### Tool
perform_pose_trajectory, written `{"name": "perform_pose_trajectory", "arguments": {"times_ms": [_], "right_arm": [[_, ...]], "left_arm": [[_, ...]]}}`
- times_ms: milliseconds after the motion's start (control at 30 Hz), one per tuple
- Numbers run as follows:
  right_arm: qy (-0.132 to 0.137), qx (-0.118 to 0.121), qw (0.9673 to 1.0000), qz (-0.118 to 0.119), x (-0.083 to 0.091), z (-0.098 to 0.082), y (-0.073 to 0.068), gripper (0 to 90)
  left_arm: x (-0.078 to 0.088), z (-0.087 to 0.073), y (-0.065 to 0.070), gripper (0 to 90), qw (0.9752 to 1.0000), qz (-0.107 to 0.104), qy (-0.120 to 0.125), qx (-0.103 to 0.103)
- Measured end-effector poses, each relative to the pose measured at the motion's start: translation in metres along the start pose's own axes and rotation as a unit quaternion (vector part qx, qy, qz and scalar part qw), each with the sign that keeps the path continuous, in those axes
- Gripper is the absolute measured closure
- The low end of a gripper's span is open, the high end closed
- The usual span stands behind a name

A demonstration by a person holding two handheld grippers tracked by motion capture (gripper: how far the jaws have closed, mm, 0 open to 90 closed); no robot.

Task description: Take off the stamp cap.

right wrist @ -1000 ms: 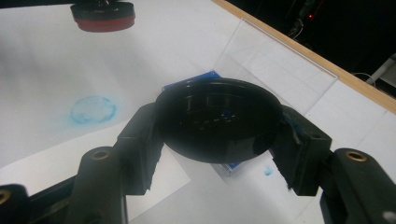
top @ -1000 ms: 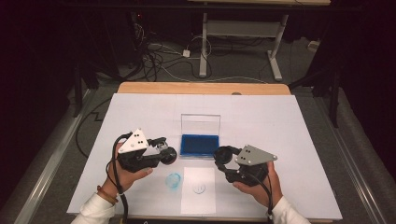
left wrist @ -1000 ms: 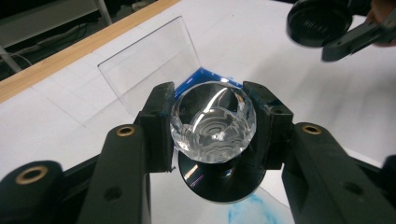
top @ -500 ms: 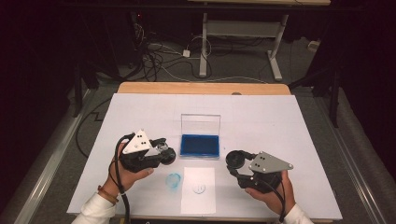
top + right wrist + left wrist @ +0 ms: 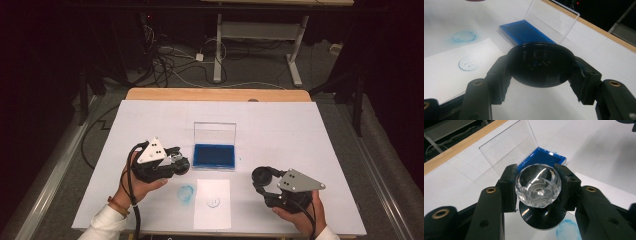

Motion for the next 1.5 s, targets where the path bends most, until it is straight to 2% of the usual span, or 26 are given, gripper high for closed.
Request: {"name": "perform_pose_trajectory", "arguments": {"times_ms": [133, 333, 633, 800, 900, 967, 1033, 1100, 1333, 1400, 1500], "right_arm": [[-0.003, -0.004, 1.0, -0.008, 0.004, -0.004, 0.004, 38.9], [-0.006, -0.003, 0.9999, -0.01, 0.004, -0.005, 0.005, 38.9], [-0.011, -0.001, 0.9999, -0.012, 0.0, -0.007, 0.007, 38.9], [-0.012, -0.007, 0.9998, -0.013, 0.0, -0.007, 0.009, 38.9], [-0.009, -0.01, 0.9998, -0.014, 0.001, -0.007, 0.012, 38.9], [-0.011, -0.011, 0.9998, -0.016, 0.002, -0.007, 0.013, 38.9], [-0.009, -0.016, 0.9997, -0.016, 0.002, -0.007, 0.014, 38.9], [-0.01, -0.011, 0.9997, -0.019, 0.003, -0.007, 0.015, 38.9], [-0.009, -0.014, 0.9996, -0.023, 0.005, -0.007, 0.017, 38.9], [-0.009, -0.016, 0.9995, -0.025, 0.005, -0.007, 0.017, 38.9], [-0.011, -0.018, 0.9994, -0.027, 0.005, -0.007, 0.018, 38.9]], "left_arm": [[-0.009, 0.007, 0.0, 55.0, 1.0, -0.008, 0.001, 0.0], [-0.018, 0.017, 0.005, 55.0, 0.9997, -0.013, 0.0, -0.021], [-0.034, 0.025, 0.005, 54.9, 0.9995, -0.023, -0.001, -0.022], [-0.041, 0.03, 0.001, 54.9, 0.9997, -0.021, 0.003, -0.014], [-0.044, 0.034, 0.002, 55.0, 0.9993, -0.037, 0.004, -0.005], [-0.047, 0.036, 0.002, 55.0, 0.9993, -0.037, 0.002, -0.007], [-0.049, 0.039, 0.001, 55.0, 0.9991, -0.043, 0.006, -0.001], [-0.052, 0.04, 0.0, 55.0, 0.9992, -0.04, 0.004, -0.005], [-0.062, 0.046, 0.001, 55.0, 0.9987, -0.05, 0.0, -0.007], [-0.064, 0.05, 0.002, 55.0, 0.9981, -0.061, 0.005, 0.002], [-0.066, 0.053, 0.002, 55.0, 0.998, -0.064, 0.006, 0.002]]}}
Point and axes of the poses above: each handheld gripper's, and its own axes: x roughly backward along the jaws, z roughly out of its top, y roughly to its right, the point moved 8 cm from there along -x, roughly forward along the jaws, and after that the axes turned 10 degrees about y, right-handed, at the moved point
